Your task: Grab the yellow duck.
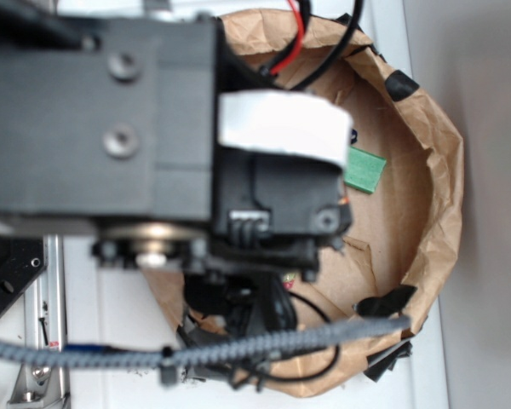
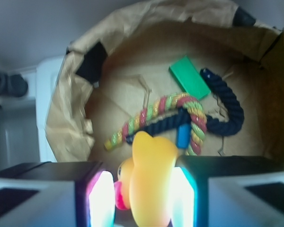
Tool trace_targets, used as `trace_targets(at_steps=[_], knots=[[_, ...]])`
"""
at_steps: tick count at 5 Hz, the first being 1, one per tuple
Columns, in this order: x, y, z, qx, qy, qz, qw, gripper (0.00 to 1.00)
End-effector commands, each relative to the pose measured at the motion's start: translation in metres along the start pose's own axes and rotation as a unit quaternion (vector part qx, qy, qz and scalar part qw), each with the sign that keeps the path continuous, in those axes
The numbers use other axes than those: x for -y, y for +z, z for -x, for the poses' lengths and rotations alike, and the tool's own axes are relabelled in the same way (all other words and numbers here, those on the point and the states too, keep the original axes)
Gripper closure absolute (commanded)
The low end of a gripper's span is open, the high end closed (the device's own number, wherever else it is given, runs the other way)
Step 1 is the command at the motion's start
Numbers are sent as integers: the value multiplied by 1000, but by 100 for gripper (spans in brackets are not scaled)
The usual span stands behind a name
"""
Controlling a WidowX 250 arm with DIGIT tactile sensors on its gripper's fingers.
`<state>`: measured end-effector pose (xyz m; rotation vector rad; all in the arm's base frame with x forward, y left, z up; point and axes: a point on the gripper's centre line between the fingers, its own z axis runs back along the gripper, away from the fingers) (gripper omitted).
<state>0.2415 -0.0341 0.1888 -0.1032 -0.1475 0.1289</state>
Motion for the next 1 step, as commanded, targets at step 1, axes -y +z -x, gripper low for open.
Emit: trace_targets(at_steps=[1], knots=[[-11, 0, 5, 53, 72, 2, 996, 100]])
